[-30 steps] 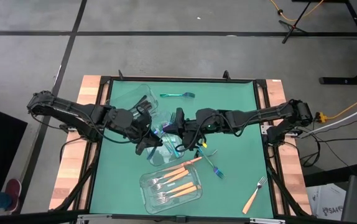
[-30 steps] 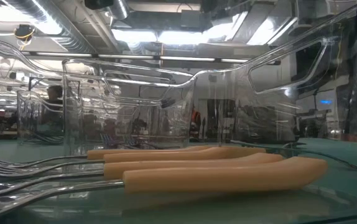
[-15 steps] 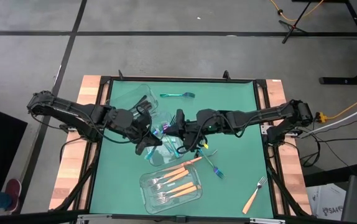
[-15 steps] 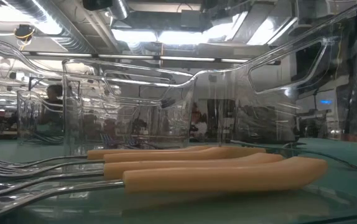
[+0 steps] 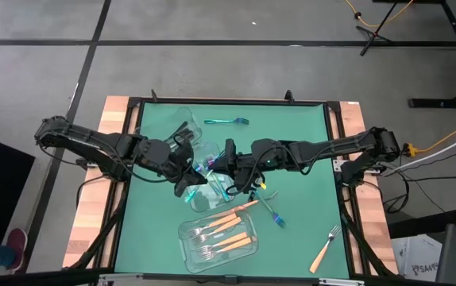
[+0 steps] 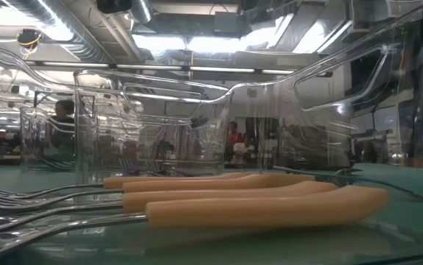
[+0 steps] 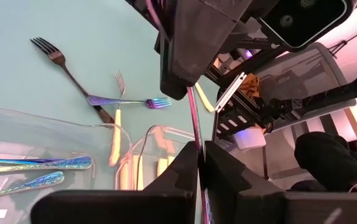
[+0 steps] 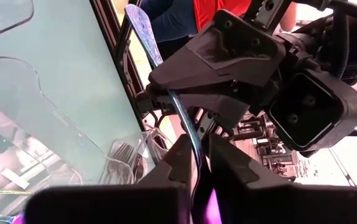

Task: Sort silverware by color (type)
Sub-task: Put the blue fork into the center transparent bin

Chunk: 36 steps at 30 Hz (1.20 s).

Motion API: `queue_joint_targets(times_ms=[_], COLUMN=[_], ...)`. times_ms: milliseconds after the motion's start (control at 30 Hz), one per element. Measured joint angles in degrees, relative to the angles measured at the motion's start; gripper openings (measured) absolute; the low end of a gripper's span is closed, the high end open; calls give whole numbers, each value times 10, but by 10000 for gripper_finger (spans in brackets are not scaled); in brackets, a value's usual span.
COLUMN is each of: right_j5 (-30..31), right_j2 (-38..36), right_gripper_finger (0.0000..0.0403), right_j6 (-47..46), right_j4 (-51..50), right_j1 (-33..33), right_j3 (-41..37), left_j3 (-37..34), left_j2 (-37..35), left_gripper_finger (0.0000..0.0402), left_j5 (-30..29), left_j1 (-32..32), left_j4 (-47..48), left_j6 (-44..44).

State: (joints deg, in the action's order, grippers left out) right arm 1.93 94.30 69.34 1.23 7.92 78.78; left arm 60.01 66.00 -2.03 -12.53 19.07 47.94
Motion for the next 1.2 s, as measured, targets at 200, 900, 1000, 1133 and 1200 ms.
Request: queue_joint_targets(times_ms=[200,900,1000,1133,1200], right_j5=[14,139,150,150,150], right_j2=[1,1,1,1,1], right_gripper_finger=[92,92,92,92,92], right_j6=[-2,-107,-134,-154,-165], right_j4=[-1,-186,-226,-284,-309], right_j1=[0,0,0,0,0], right_j3=[0,0,0,0,0], left_j3=[0,0,0,0,0], left_j2=[0,101,129,162,175], left_gripper_finger=[12,15,15,15,15], left_j5=[-26,-93,-93,-104,-113], left_j1=[0,0,0,0,2], left_j4=[19,144,146,148,148], left_j6=[31,220,249,292,312])
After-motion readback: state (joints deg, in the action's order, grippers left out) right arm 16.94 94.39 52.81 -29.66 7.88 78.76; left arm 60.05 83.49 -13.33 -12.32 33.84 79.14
